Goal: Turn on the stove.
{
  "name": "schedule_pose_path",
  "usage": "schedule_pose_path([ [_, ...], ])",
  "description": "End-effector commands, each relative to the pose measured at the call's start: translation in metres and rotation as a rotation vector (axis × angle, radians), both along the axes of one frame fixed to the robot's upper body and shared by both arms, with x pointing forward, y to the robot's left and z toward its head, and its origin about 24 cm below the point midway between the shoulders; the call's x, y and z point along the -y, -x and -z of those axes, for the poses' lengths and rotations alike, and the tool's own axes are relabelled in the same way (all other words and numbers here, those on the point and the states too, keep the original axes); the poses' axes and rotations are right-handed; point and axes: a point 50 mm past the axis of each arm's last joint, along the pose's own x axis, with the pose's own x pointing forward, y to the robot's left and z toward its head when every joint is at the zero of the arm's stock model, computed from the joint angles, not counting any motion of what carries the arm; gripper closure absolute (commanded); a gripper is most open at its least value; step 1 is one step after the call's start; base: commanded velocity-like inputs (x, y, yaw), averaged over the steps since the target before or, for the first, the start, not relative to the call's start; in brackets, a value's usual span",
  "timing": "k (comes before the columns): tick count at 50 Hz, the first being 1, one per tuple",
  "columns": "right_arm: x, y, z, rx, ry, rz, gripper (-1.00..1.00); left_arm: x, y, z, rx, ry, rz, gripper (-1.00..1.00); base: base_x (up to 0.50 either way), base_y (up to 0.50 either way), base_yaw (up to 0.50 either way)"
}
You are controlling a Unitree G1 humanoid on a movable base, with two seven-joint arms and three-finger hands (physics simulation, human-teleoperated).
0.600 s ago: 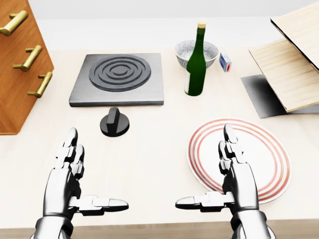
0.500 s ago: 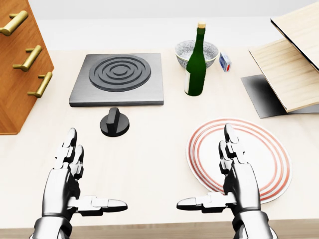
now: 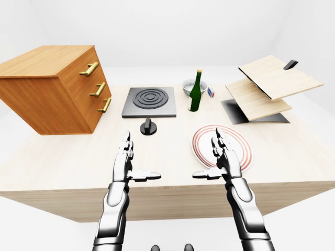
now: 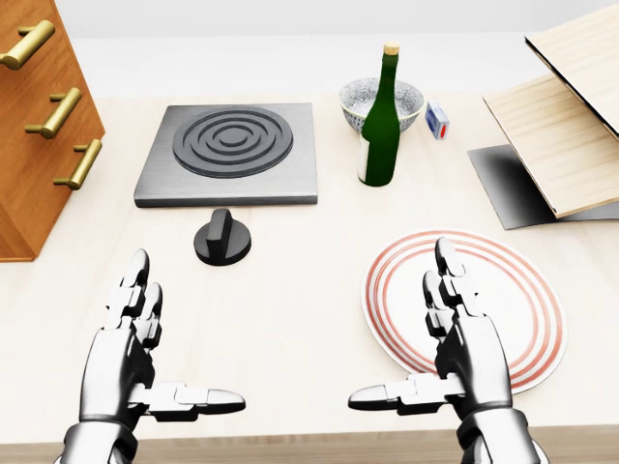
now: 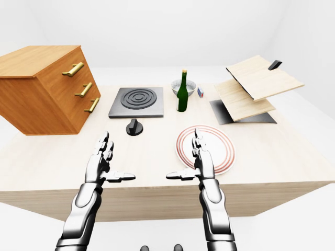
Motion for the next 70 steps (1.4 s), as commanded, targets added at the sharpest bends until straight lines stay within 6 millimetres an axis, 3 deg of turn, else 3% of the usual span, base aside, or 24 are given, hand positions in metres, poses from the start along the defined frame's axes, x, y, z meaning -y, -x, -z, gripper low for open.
schedule_pose_path([
  [1,0.0003,0.0,0.0003,-0.001,-0.004,-0.01,-1.0,-0.0004,0.0009,-0.0008,0.0,0.003,0.003,-1.0,0.0,0.0,0.0],
  [43,-0.0012,0.0015,0.0002,-0.002,-0.015,-0.025,-1.0,-0.0027,0.002,-0.0042,0.001,0.016,0.0,-1.0,0.0,0.0,0.0],
  [70,-0.0006,-0.0001,0.0007,-0.007,-0.02,-0.029,-1.0,-0.0034,0.0017,-0.0049,0.002,0.016,0.0,-1.0,0.2,0.0,0.0],
])
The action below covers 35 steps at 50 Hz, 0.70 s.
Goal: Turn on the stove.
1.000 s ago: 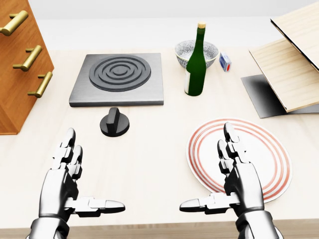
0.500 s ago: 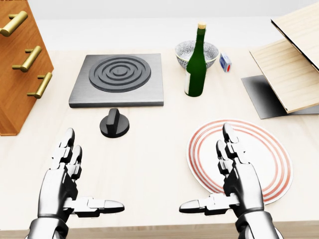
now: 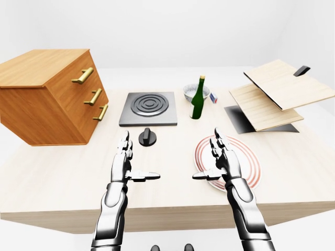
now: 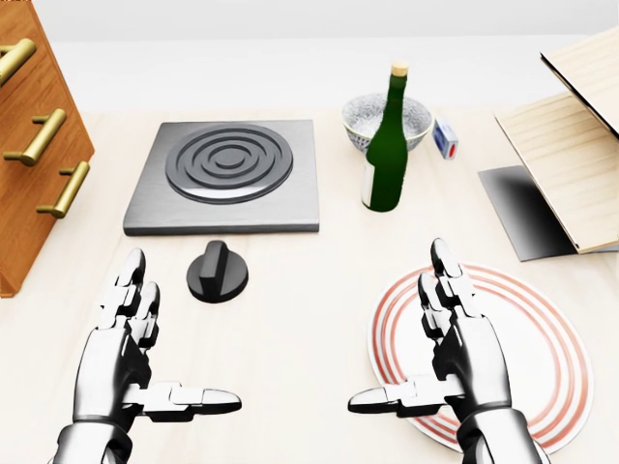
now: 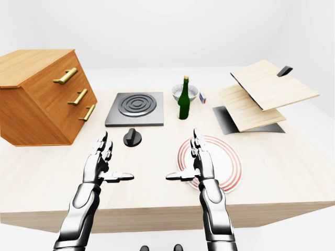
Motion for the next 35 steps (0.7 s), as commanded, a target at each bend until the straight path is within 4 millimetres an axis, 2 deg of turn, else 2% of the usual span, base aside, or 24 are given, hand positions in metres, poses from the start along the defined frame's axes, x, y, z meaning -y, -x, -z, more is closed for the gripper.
schedule_pose_path([
  [1,0.0,-0.0006,0.0001,-0.001,0.0,-0.001,-1.0,-0.0008,-0.0003,-0.0006,0.0,0.001,-0.002,-1.0,0.22,0.0,0.0],
  [30,-0.0001,0.0004,0.0,-0.001,0.0,-0.002,-1.0,-0.0005,0.0002,-0.0002,0.0,0.004,-0.001,-1.0,0.22,0.0,0.0],
  [35,-0.0002,0.0013,-0.0001,0.01,0.005,-0.001,-1.0,-0.0001,0.0006,-0.0002,-0.003,0.003,0.001,-1.0,0.01,0.0,0.0],
])
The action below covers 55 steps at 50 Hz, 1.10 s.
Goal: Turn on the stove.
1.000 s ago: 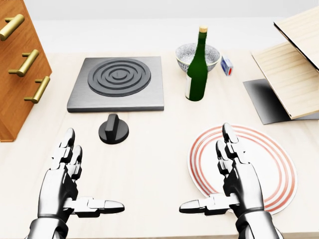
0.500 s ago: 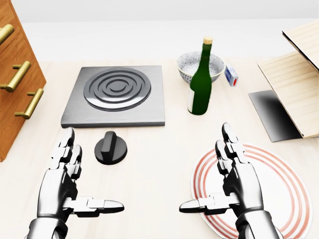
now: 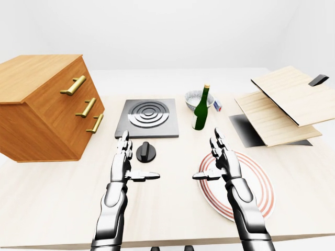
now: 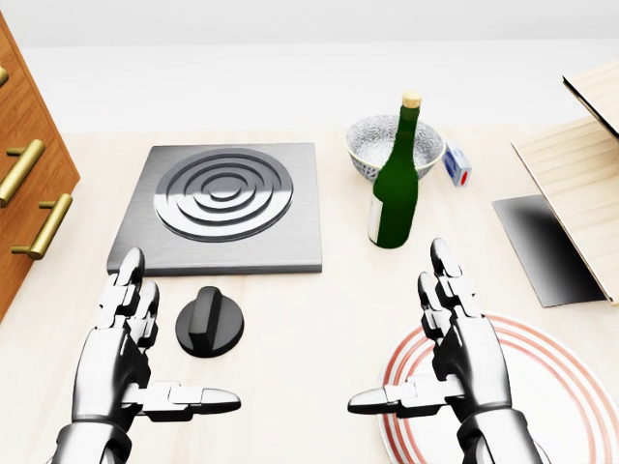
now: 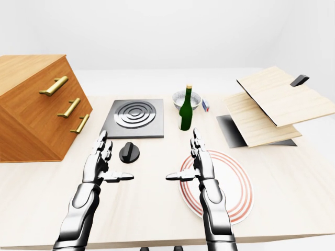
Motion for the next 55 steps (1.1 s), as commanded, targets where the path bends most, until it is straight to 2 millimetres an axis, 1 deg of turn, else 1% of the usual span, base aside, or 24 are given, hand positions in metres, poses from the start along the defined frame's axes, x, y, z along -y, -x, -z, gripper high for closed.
schedule_pose_path([
  [1,0.0,0.001,0.0,0.009,0.005,0.001,-1.0,0.001,0.0,0.001,-0.008,0.0,0.004,-1.0,0.0,0.0,0.0],
  [5,0.0,0.001,0.0,0.012,0.005,0.0,-1.0,0.001,-0.001,0.003,-0.017,0.01,0.014,-1.0,0.0,0.0,0.0],
  [15,0.001,-0.001,0.0,0.013,0.014,0.006,-1.0,0.002,-0.011,0.018,-0.052,0.011,0.015,-1.0,0.0,0.0,0.0],
  [27,0.005,-0.001,-0.004,0.02,-0.003,0.013,-1.0,0.008,-0.012,0.028,-0.088,0.011,0.033,-1.0,0.0,0.0,0.0],
  [32,0.006,-0.003,-0.005,0.019,-0.008,0.02,-1.0,0.01,-0.015,0.038,-0.119,0.024,0.042,-1.0,0.0,0.0,0.0],
  [36,0.008,-0.004,-0.006,0.018,-0.014,0.025,-1.0,0.013,-0.014,0.046,-0.143,0.024,0.051,-1.0,0.0,0.0,0.0],
  [50,0.011,-0.005,-0.009,0.019,-0.023,0.034,-1.0,0.022,-0.01,0.057,-0.19,0.025,0.077,-1.0,0.0,0.0,0.0],
  [55,0.012,-0.005,-0.01,0.02,-0.026,0.037,-1.0,0.027,-0.004,0.059,-0.194,0.034,0.094,-1.0,0.0,0.0,0.0],
])
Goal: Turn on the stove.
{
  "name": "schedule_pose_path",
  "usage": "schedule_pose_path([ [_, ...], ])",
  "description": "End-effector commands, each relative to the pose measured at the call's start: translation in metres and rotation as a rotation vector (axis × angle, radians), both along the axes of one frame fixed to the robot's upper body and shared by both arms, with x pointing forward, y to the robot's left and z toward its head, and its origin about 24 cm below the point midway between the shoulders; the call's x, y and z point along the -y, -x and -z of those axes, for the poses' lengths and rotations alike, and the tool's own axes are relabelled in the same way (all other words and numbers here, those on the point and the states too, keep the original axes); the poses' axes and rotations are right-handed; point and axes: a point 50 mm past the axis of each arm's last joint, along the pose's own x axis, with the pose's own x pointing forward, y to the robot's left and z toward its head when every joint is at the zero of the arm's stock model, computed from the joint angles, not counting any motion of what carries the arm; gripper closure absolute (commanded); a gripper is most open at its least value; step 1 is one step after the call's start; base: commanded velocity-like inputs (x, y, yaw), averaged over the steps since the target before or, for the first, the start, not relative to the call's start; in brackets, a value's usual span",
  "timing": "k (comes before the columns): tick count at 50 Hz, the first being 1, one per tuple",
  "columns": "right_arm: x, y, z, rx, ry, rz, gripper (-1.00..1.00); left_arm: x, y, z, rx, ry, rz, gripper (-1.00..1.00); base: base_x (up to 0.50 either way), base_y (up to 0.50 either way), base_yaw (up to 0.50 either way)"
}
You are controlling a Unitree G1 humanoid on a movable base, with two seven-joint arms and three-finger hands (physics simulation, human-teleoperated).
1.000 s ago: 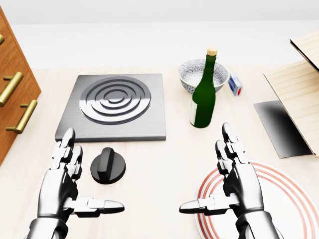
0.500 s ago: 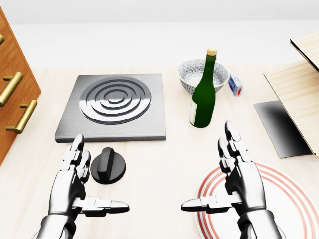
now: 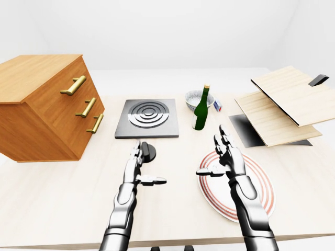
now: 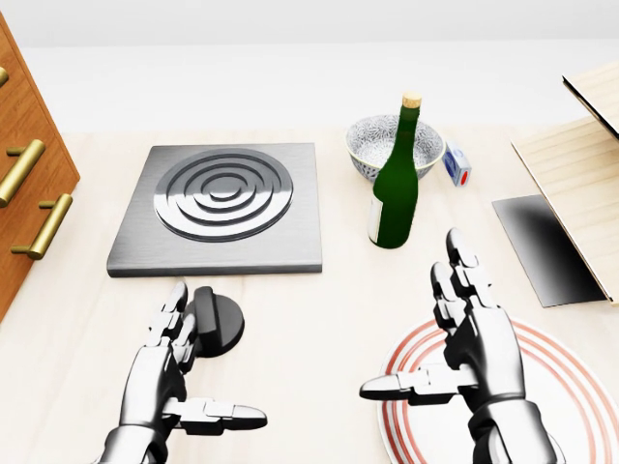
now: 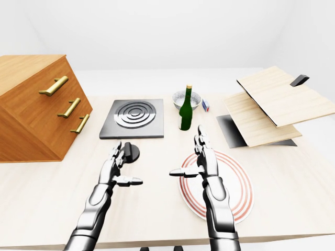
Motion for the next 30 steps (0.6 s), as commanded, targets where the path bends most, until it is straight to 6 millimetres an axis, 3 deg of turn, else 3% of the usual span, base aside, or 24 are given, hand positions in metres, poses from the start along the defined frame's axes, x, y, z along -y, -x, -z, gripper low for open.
schedule_pose_path([
  [1,0.002,0.0,-0.002,0.002,-0.008,0.006,-1.0,0.011,0.007,0.011,-0.046,0.011,0.035,-1.0,0.0,0.0,0.0],
  [3,0.002,0.0,-0.002,0.002,-0.008,0.007,-1.0,0.013,0.008,0.011,-0.047,0.016,0.045,-1.0,0.0,0.0,0.0],
  [4,0.004,-0.001,-0.004,0.005,-0.016,0.012,-1.0,0.033,0.025,0.014,-0.123,0.076,0.136,-1.0,0.0,0.0,0.0],
  [17,0.003,0.0,-0.004,0.005,-0.015,0.009,-1.0,0.038,0.028,0.015,-0.129,0.075,0.161,-1.0,0.0,0.0,0.0],
  [24,0.004,0.001,-0.006,0.007,-0.02,0.011,-1.0,0.013,-0.016,-0.024,0.011,0.091,0.048,-1.0,0.0,0.0,0.0],
  [28,0.002,0.001,-0.004,0.006,-0.016,0.007,-1.0,0.001,-0.031,-0.041,0.061,0.067,-0.013,-1.0,0.0,0.0,0.0],
  [30,0.002,0.001,-0.003,0.004,-0.015,0.003,-1.0,-0.011,-0.034,-0.06,0.125,0.065,-0.06,-1.0,0.0,0.0,0.0],
])
